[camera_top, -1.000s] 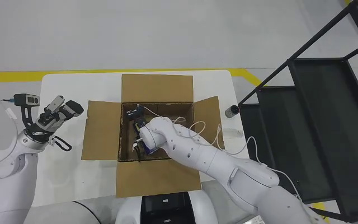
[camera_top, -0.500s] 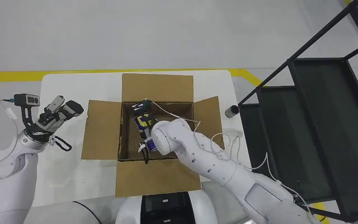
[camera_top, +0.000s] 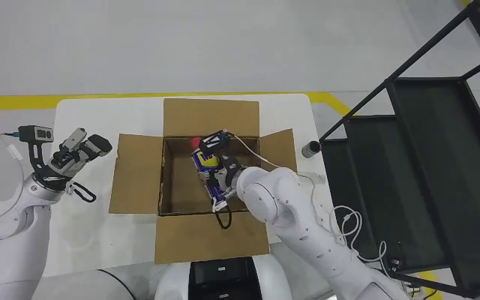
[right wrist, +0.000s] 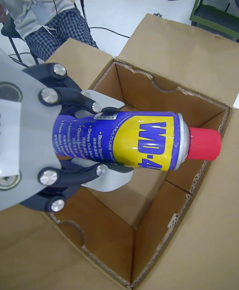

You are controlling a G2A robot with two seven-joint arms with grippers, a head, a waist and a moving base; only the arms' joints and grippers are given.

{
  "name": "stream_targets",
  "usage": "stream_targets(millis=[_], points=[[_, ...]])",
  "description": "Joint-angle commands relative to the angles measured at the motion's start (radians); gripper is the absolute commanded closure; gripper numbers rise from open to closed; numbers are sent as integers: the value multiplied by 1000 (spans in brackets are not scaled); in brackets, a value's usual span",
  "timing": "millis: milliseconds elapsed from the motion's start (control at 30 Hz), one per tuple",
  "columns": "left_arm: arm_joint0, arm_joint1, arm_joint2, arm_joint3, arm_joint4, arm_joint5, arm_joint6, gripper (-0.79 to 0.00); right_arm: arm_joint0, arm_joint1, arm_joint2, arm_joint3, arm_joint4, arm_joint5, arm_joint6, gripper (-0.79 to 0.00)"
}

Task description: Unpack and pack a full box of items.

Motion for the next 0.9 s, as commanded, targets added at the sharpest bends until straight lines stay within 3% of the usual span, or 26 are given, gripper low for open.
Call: stream_targets(millis=[0,500,800,833,867], points=[[0,0,0,0,0,0,0,-785,9,-1,-6,39,-15,0,-13,0],[0,0,0,0,0,0,0,-785,205,-83,-215,450,52,-12,-136,0],[0,0,0,0,0,0,0,-785,305,-133,-275,620,94,11,-117,0],[0,0,0,0,0,0,0,-785,311,-136,-278,630,98,11,-109,-15],[0,0,0,0,0,0,0,-785,318,-140,-280,638,105,8,-96,-157]])
